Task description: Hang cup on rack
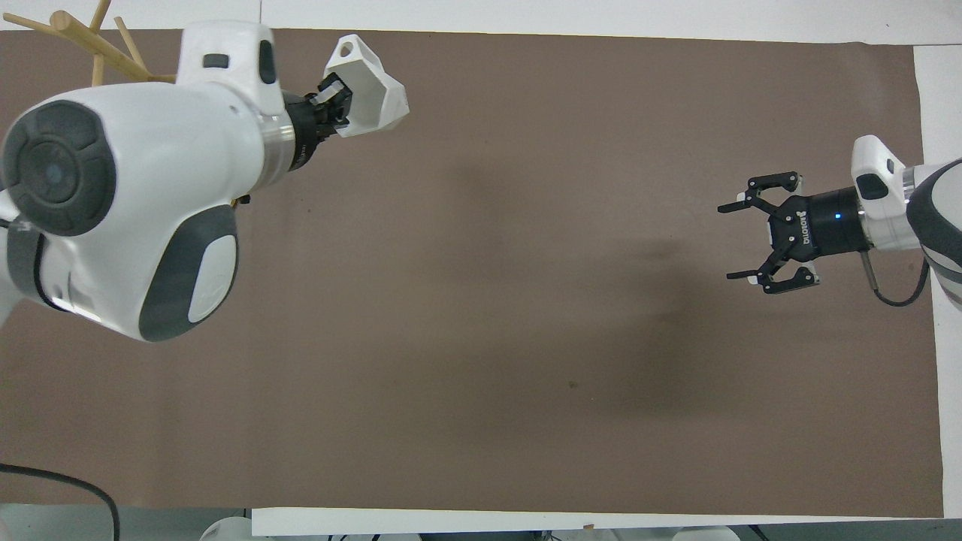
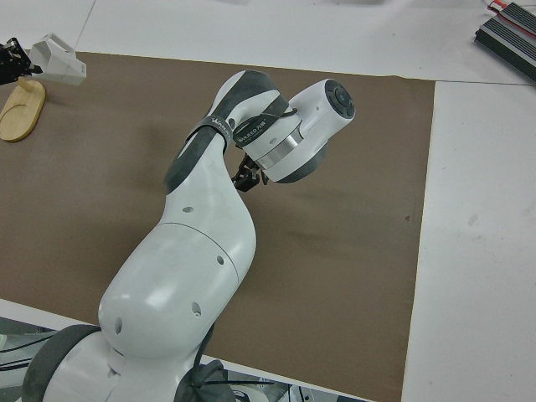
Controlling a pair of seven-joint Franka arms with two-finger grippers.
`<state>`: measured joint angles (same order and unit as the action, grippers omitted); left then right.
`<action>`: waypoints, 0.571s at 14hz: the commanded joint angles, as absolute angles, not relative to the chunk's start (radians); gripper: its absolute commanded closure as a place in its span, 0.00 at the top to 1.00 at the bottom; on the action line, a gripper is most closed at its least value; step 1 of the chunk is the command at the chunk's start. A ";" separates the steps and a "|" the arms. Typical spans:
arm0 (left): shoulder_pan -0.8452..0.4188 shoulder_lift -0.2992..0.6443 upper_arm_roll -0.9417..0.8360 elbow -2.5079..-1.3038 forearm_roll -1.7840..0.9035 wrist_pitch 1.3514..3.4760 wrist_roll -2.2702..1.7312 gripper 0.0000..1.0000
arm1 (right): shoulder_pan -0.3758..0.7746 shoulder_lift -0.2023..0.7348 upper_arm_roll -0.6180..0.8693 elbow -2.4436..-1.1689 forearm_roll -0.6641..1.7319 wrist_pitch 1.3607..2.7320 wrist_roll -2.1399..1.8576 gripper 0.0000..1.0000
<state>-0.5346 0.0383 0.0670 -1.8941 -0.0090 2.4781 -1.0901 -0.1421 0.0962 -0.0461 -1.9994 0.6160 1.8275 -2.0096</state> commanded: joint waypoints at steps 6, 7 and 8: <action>-0.408 0.012 0.049 -2.292 -0.061 3.172 -1.077 0.00 | -0.167 0.092 -0.035 -1.787 0.322 1.806 -1.501 1.00; -0.396 0.041 0.049 -2.292 -0.060 3.218 -1.077 0.00 | -0.160 0.092 -0.035 -1.758 0.277 1.780 -1.415 1.00; -0.368 0.070 0.048 -2.290 -0.057 3.253 -1.075 0.00 | -0.155 0.091 -0.031 -1.723 0.228 1.743 -1.300 1.00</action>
